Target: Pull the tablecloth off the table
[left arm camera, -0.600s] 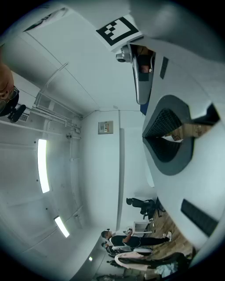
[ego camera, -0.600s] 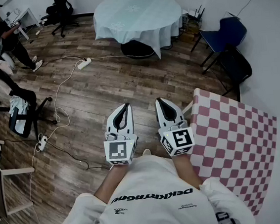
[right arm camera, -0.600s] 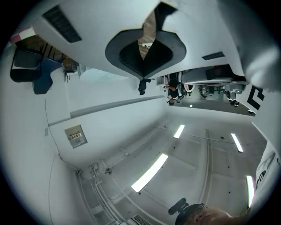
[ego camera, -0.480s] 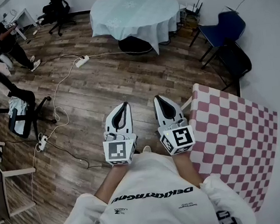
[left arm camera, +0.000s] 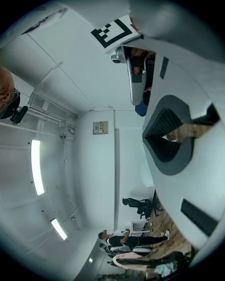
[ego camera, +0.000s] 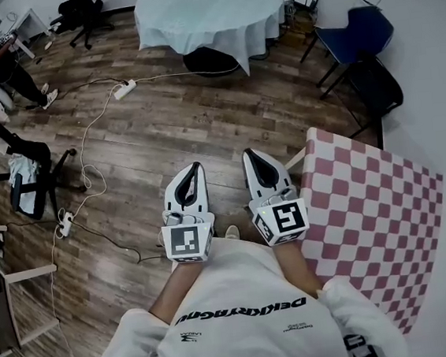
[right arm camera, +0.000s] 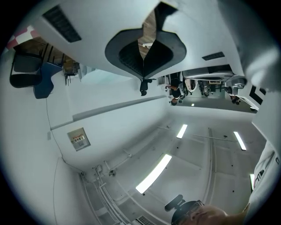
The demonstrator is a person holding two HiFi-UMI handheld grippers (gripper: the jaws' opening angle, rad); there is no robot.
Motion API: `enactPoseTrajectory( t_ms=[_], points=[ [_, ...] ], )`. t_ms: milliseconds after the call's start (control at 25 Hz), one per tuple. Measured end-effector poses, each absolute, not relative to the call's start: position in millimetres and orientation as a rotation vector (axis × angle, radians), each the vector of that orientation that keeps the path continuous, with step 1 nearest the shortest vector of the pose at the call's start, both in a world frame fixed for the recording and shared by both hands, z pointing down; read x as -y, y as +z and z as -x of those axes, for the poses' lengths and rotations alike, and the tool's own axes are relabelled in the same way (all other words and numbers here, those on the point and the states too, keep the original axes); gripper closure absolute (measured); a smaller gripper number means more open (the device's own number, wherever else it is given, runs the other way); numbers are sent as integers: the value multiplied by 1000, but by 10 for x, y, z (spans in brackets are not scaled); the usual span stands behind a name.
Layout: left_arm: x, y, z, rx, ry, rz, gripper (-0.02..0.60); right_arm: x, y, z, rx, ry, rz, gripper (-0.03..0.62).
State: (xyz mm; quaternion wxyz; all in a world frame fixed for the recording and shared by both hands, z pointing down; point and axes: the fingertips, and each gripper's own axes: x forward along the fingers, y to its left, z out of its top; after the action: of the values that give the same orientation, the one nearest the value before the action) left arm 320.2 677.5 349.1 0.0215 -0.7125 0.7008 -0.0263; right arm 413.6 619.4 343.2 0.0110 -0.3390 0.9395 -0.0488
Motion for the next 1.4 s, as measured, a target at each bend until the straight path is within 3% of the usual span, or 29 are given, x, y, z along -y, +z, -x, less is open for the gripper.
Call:
enactPoseTrajectory(
  t_ms=[440, 1400],
  points=[
    [-5755, 3580, -2645, -2179, -81, 2233, 566, -5191, 3542, -3622, -2932, -173, 1089, 559],
    [-2493, 3585, -395, -1959, -92, 2513, 566, -2130, 3537, -1355, -2842, -291, 1348, 559]
  ],
)
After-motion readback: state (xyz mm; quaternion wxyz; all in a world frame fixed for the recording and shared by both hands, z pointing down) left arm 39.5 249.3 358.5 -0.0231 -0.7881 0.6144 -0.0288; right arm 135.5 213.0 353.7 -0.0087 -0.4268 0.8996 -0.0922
